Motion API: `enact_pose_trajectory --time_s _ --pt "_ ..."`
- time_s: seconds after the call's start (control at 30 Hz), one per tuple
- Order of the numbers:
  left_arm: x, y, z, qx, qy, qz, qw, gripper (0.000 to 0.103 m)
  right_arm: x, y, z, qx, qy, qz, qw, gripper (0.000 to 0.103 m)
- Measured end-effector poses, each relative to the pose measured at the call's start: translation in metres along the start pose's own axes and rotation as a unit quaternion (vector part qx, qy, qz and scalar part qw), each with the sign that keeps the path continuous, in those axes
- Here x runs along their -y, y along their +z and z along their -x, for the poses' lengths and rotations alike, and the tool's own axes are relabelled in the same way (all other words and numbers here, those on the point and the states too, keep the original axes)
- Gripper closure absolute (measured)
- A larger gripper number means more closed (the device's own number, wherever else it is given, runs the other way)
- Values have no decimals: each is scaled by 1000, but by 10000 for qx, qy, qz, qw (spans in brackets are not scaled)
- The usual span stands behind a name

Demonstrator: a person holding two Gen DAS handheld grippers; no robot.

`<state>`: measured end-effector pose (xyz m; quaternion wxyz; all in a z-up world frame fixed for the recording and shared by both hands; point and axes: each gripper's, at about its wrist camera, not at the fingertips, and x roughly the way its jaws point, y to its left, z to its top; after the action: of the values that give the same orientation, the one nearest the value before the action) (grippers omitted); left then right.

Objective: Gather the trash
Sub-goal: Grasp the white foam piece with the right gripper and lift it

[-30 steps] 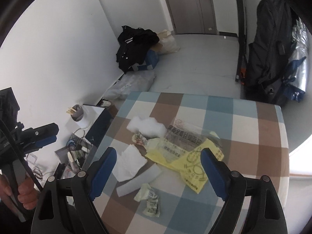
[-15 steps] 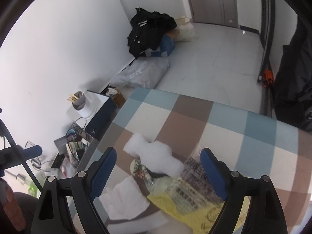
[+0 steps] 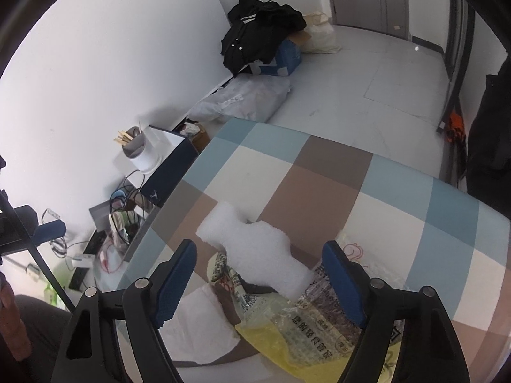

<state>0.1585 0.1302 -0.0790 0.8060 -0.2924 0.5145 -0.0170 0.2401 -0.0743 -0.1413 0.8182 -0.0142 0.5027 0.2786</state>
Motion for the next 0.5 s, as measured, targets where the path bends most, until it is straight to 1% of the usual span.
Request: enact_pose_trajectory --time_s 0.03,0.1,0.13,0.2,0.3,0.43,0.5 --pt "-1 0 0 0 29 11 10000 3 -1 0 -1 -26 -48 37 10000 32" --pt "-2 0 -1 34 151 1 9999 3 -3 -1 -2 -79 -217 141 9996 42" --pt "-1 0 -2 45 192 -15 9998 3 -4 -1 -3 -79 -249 175 9995 44" --pt "-2 0 -2 46 211 0 9998 3 -3 -1 -2 -82 -201 184 9996 54" --pt "-2 0 -3 21 204 24 9998 3 0 -2 2 -52 -119 134 9998 55" --pt "-3 1 -1 65 182 69 9998 3 -1 -2 9 51 -144 176 9997 57" --pt "-3 1 -1 93 185 98 9997 3 1 -2 13 101 -46 111 9999 57"
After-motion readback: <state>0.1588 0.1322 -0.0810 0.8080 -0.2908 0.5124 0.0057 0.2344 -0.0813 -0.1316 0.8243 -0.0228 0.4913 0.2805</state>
